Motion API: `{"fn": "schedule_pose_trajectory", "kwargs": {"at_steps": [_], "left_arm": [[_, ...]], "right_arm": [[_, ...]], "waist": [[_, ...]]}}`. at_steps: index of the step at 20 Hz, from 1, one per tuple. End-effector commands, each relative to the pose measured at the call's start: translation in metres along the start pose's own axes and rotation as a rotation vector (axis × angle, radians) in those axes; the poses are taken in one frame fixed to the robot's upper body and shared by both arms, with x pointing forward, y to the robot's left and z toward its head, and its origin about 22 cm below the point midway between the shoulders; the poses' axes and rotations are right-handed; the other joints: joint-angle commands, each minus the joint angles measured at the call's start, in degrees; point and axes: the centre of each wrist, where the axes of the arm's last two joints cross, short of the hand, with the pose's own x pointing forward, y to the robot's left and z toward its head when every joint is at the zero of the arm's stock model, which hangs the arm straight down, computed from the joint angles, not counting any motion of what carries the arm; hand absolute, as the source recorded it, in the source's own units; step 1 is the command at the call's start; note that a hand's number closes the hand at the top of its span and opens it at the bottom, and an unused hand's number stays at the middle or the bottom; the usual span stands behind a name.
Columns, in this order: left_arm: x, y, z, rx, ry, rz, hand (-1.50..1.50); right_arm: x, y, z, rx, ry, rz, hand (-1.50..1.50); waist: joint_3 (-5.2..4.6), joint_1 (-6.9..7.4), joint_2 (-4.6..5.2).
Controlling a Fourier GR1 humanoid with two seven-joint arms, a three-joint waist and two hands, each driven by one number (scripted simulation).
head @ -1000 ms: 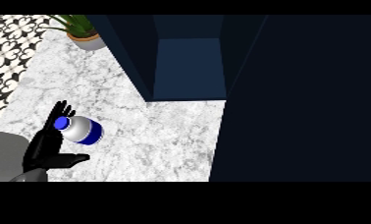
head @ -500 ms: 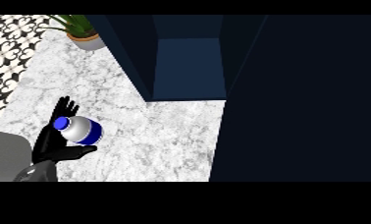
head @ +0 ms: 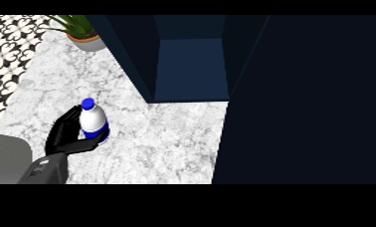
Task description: Pick up the bottled water, place it into the cabinet and close the cabinet
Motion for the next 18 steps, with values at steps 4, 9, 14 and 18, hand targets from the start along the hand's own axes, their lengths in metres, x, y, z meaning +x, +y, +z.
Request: {"fn": "schedule_pose_trajectory", "kwargs": {"at_steps": [4,9,14,18], "left_arm": [[-0.014,-0.064,-0.016,-0.084,-0.163,-0.133,1.5],[-0.017,-0.12,-0.032,-0.064,-0.205,-0.18,1.5],[-0.006,-0.146,-0.039,-0.093,-0.256,-0.077,1.5],[0.01,-0.161,-0.047,-0.085,-0.254,-0.008,1.5]], "right_arm": [[0.003,0.011,0.019,-0.03,-0.024,0.015,-1.5],[0.011,0.003,0.007,-0.053,-0.042,0.025,-1.5],[0.029,-0.003,0.016,-0.043,-0.015,0.016,-1.5],[0.029,-0.015,0.025,-0.022,-0.031,0.033,-1.5]], "waist": [[0.05,0.03,-0.3],[0.04,0.73,-0.15],[0.07,1.23,-0.55],[0.16,0.93,-0.56]]}}
